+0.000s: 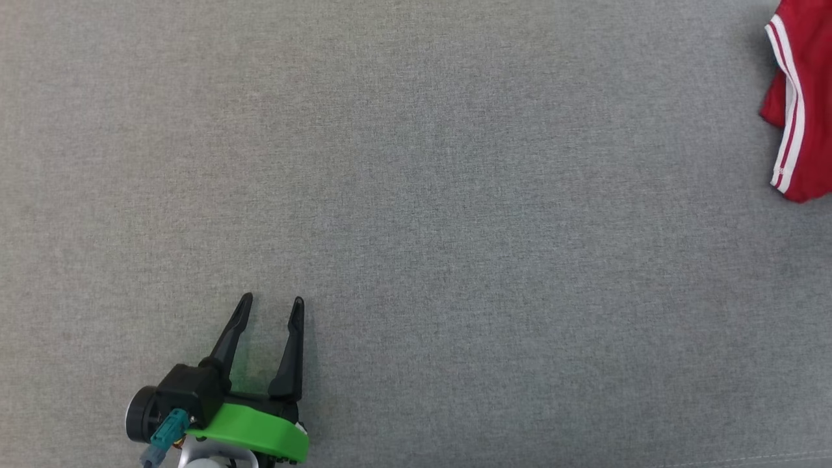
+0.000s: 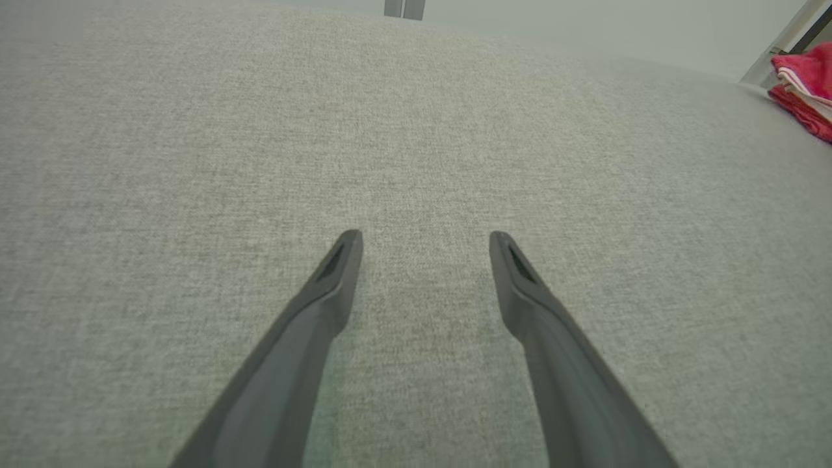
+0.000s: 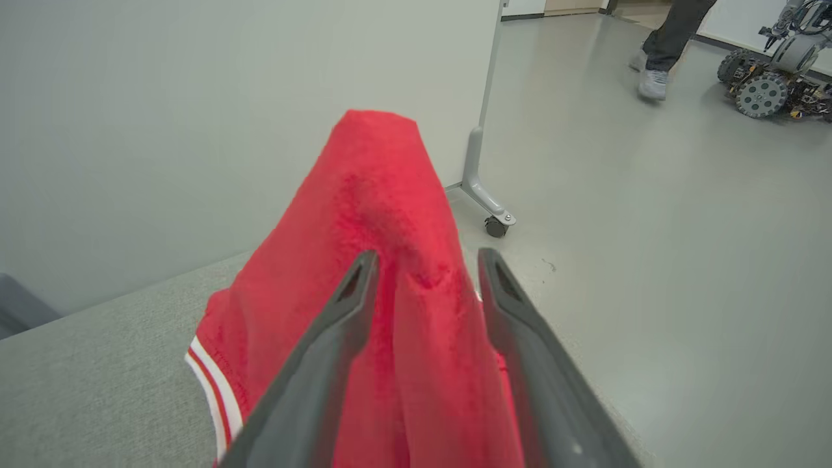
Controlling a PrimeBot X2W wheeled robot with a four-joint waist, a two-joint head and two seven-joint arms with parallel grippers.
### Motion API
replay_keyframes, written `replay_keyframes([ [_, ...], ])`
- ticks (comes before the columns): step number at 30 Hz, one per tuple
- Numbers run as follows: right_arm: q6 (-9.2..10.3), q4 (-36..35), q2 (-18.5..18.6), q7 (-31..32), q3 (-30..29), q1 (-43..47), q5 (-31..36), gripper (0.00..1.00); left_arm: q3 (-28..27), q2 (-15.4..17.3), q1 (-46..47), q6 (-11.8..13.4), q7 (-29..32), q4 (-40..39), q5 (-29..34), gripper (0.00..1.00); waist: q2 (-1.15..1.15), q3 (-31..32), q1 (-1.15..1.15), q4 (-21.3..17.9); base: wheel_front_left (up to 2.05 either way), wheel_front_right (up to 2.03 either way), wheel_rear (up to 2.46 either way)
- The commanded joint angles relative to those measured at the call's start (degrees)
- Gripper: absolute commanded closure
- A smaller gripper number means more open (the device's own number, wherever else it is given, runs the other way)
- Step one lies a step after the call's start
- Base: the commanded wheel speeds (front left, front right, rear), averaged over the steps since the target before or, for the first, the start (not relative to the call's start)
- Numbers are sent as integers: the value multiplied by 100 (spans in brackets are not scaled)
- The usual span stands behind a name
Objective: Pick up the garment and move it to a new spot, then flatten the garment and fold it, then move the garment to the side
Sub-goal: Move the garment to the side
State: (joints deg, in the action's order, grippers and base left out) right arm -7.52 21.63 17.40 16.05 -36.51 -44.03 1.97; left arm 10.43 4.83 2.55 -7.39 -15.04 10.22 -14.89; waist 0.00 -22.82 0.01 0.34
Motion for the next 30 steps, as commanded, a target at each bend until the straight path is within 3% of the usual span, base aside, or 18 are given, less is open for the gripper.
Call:
replay_keyframes([
  [1,7,-5,6,-69,-22,7,134,0,-6,54,93,-18,-16,28,-34,0,0,5,-1,6,0,0,0],
  [8,8,-100,93,-546,191,440,421,0,-160,-10,-93,-19,-16,45,-37,0,0,349,-1,-14,0,0,0],
  [15,8,-415,40,-1625,811,1355,208,0,-413,-127,-360,-19,-16,-132,76,0,0,1079,-1,-17,0,0,0],
  [22,8,-636,-424,-2829,1344,2991,64,0,-686,-182,-873,-17,-15,-143,286,0,0,2123,-1,130,0,0,0],
  [30,8,-692,-1053,-3123,2044,4212,-12,0,-804,-188,-1141,99,-15,-47,249,0,0,2470,-1,243,0,0,0],
])
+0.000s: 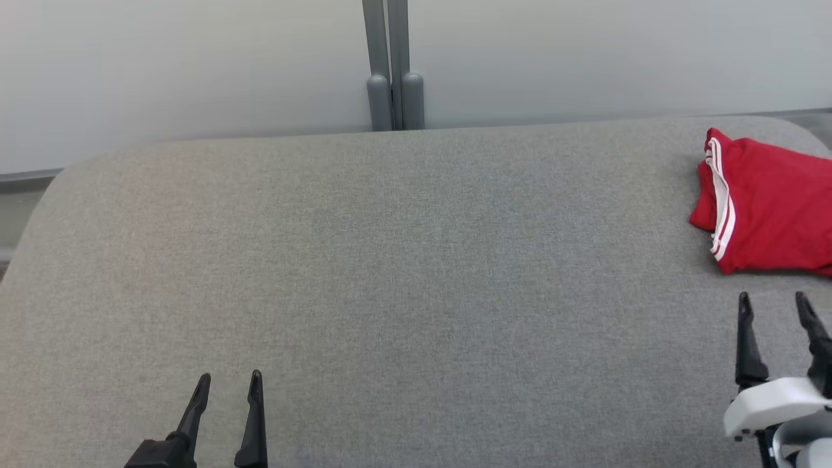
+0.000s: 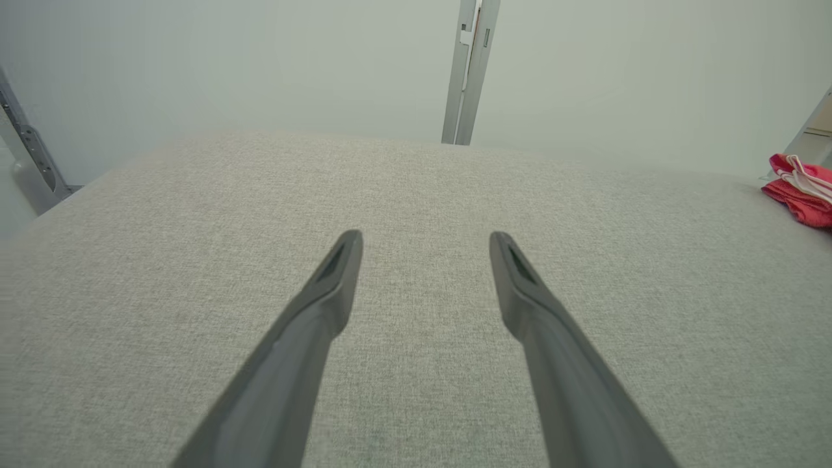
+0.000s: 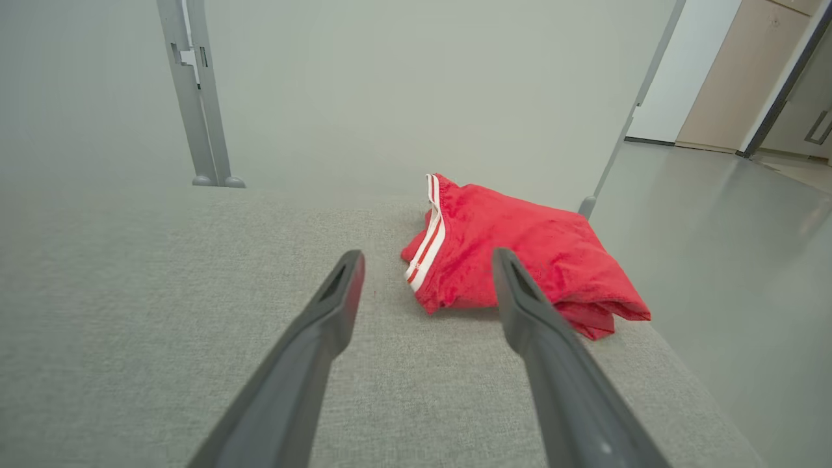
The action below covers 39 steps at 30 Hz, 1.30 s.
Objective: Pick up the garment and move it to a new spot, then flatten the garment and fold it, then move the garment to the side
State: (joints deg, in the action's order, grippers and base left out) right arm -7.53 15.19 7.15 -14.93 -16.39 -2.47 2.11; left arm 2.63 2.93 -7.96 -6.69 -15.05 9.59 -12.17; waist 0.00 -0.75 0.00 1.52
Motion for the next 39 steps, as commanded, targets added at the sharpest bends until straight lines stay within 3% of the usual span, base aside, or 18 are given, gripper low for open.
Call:
replay_keyframes([
  [1,9,-110,-82,-23,93,126,-70,0,-39,3,-94,62,-14,47,-12,0,0,273,0,135,0,0,0],
  [6,10,-399,-255,-25,597,601,-146,0,-153,3,-33,217,-14,244,51,0,0,311,0,226,0,0,0],
  [17,9,-593,-410,-26,614,993,-78,0,-176,3,137,143,-15,728,-103,0,0,316,0,301,0,0,0],
  [18,0,-561,-416,-12,620,928,-105,100,-177,-3,57,156,3,744,-119,100,0,316,0,301,0,0,0],
  [24,-1,-231,-514,26,617,932,-144,100,-169,-26,-36,163,52,1020,-165,100,0,315,0,300,0,0,0],
  [39,0,-209,-493,455,678,656,-1974,100,-324,-21,268,113,470,907,-1711,100,0,285,0,246,0,0,0],
])
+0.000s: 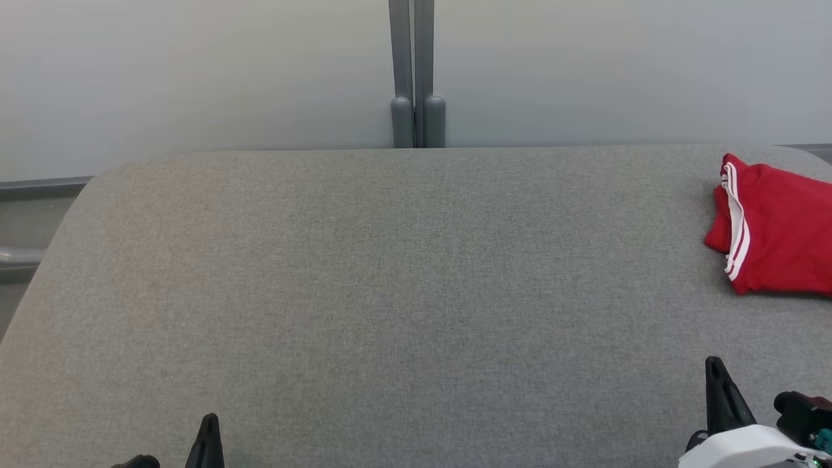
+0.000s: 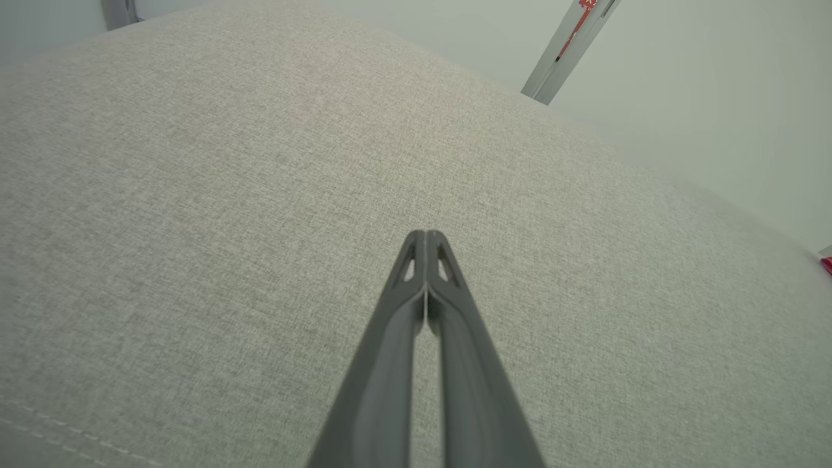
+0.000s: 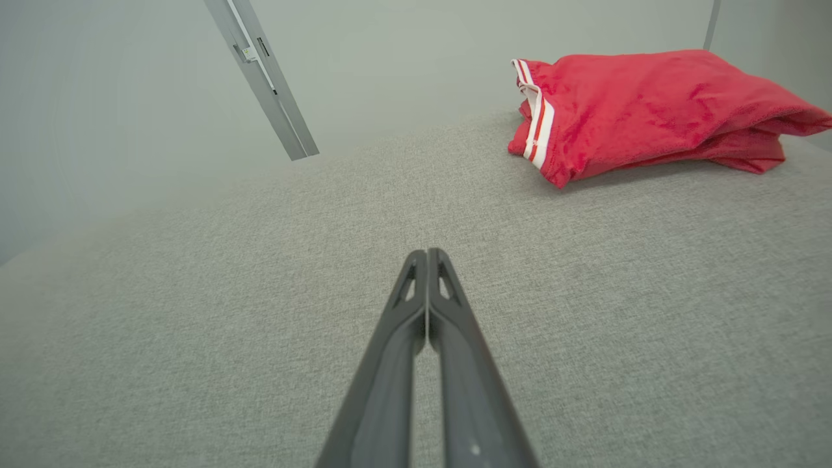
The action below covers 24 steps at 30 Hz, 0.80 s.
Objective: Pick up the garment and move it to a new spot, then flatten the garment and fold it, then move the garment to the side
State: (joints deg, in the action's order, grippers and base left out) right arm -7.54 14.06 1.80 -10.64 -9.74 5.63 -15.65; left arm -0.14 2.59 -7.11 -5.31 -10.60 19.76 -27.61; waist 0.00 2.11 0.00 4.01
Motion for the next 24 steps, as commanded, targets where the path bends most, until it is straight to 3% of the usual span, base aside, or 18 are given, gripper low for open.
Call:
replay_keyframes([
  [1,1,-96,43,47,19,-166,-296,100,-55,13,198,-27,47,-118,-248,100,0,-3,0,-6,0,0,0],
  [24,3,-84,68,549,119,-486,-2536,100,-235,22,559,-86,550,-268,-2143,100,0,-50,0,-88,0,0,0],
])
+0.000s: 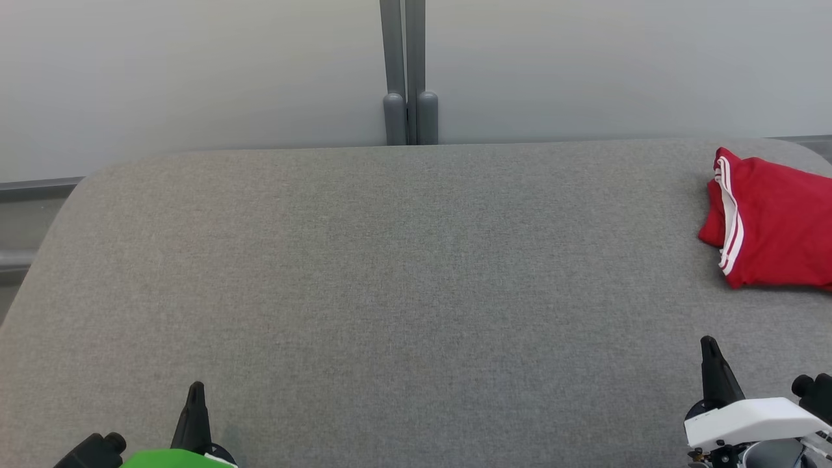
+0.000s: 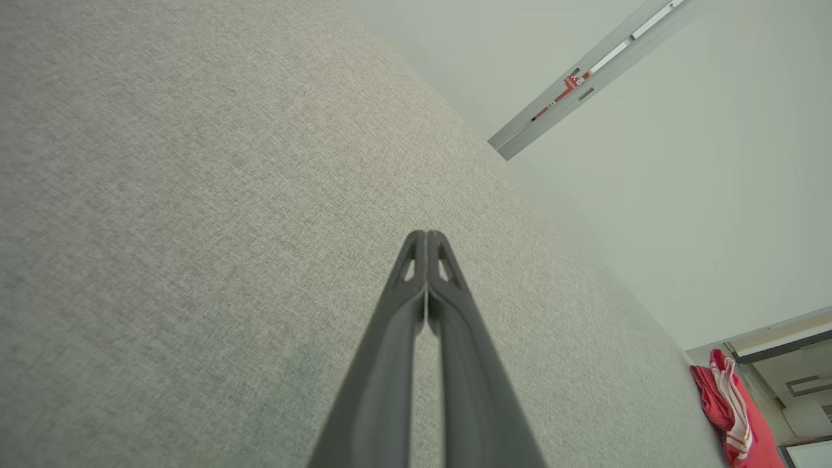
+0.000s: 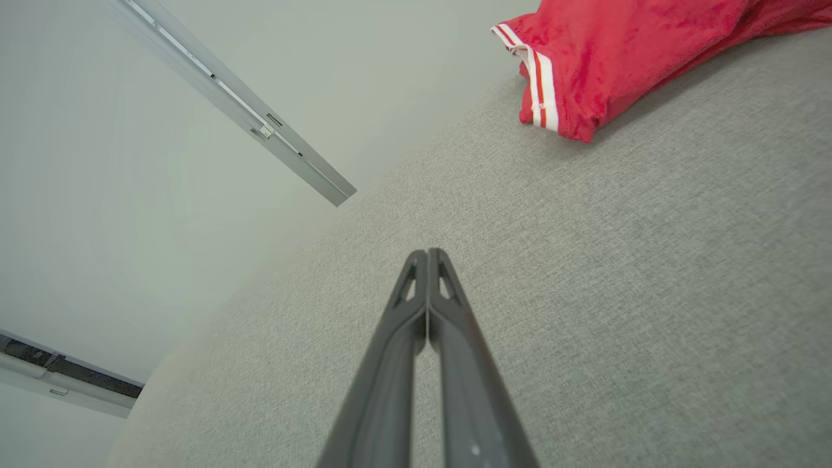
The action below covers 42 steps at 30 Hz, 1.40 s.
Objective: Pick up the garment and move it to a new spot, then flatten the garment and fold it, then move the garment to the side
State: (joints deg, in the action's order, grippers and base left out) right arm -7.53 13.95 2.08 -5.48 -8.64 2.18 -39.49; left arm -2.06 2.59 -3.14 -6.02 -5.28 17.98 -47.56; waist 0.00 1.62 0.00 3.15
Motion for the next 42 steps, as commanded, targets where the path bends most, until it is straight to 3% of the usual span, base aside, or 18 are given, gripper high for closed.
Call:
replay_keyframes([
  [1,2,-72,41,52,13,-153,-247,100,-51,22,177,-19,40,-96,-230,100,0,-3,0,-6,0,0,0],
  [42,2,-30,72,715,127,-568,-3114,100,-284,35,646,-105,697,-275,-2658,100,0,-87,0,-153,0,0,0],
])
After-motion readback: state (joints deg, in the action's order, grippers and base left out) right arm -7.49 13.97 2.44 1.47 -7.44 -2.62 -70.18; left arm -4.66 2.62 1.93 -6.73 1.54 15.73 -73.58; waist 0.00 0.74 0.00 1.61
